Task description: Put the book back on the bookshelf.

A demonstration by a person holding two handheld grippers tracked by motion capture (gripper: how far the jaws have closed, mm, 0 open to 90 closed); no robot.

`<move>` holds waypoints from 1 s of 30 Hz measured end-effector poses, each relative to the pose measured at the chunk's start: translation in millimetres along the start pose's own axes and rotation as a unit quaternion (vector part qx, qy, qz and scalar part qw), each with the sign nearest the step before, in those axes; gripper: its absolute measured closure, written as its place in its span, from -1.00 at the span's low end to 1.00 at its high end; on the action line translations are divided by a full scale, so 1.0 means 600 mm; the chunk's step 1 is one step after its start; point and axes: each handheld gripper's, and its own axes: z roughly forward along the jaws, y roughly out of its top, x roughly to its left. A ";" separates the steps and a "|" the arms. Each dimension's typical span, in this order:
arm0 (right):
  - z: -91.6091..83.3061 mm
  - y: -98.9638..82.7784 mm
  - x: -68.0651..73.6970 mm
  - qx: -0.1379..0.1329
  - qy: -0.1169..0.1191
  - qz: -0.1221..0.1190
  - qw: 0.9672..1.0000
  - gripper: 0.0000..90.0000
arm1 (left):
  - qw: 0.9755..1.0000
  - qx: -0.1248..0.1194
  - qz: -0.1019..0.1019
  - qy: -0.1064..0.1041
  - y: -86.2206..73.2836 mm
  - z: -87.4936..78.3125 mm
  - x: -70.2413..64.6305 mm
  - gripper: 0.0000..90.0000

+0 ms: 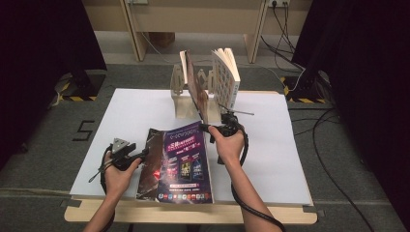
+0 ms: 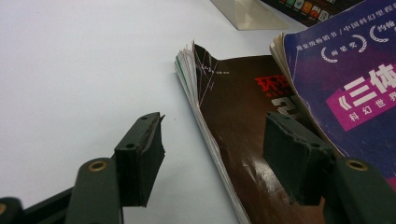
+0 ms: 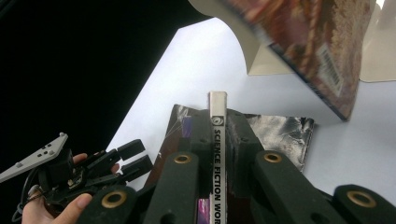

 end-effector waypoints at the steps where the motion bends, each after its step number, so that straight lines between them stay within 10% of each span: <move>1: -0.001 0.000 -0.001 -0.002 0.001 -0.002 1.000 0.86 | 1.000 0.000 0.001 0.000 0.000 0.000 0.000 -0.18; 30: -0.062 0.026 0.003 -0.056 -0.003 -0.007 0.998 0.86 | 1.000 0.003 -0.001 0.001 0.000 0.001 0.000 -0.16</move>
